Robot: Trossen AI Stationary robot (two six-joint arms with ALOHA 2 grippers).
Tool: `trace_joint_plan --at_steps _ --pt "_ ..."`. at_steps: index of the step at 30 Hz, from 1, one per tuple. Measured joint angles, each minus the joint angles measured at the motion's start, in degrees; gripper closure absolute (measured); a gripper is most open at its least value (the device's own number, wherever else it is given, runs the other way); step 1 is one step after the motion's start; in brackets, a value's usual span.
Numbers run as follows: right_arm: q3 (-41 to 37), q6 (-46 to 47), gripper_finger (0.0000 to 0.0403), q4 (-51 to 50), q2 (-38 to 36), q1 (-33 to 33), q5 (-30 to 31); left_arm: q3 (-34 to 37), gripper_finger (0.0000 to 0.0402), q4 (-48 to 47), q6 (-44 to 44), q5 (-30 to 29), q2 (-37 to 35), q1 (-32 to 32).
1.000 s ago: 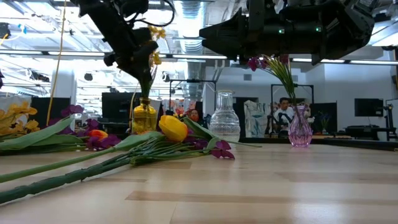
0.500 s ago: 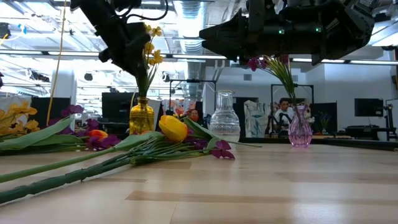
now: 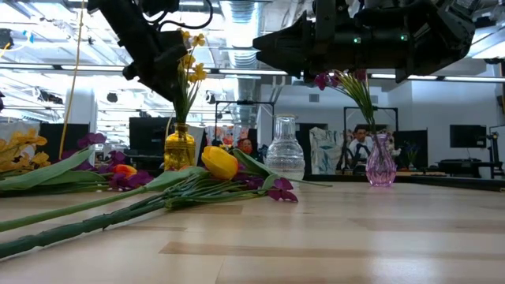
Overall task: Sort flowers into vase by color
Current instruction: Put the yellow flowers into the yellow vase
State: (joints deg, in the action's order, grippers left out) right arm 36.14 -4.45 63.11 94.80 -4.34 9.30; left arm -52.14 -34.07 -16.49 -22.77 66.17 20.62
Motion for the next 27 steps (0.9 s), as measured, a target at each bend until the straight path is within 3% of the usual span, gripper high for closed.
trace_joint_plan --at_steps 7,19,27 --pt "0.00 0.00 0.0148 0.01 0.00 0.00 0.00 0.00 0.0251 -0.08 0.61 -0.01 0.02 0.00" --pt "0.00 0.02 0.0148 0.00 0.00 0.00 0.00 0.00 0.0176 -4.21 1.05 -0.33 0.00 -0.02" --pt "0.00 0.02 0.0148 0.00 0.00 0.00 0.00 0.00 0.0174 -7.25 2.30 5.87 0.02 -0.02"
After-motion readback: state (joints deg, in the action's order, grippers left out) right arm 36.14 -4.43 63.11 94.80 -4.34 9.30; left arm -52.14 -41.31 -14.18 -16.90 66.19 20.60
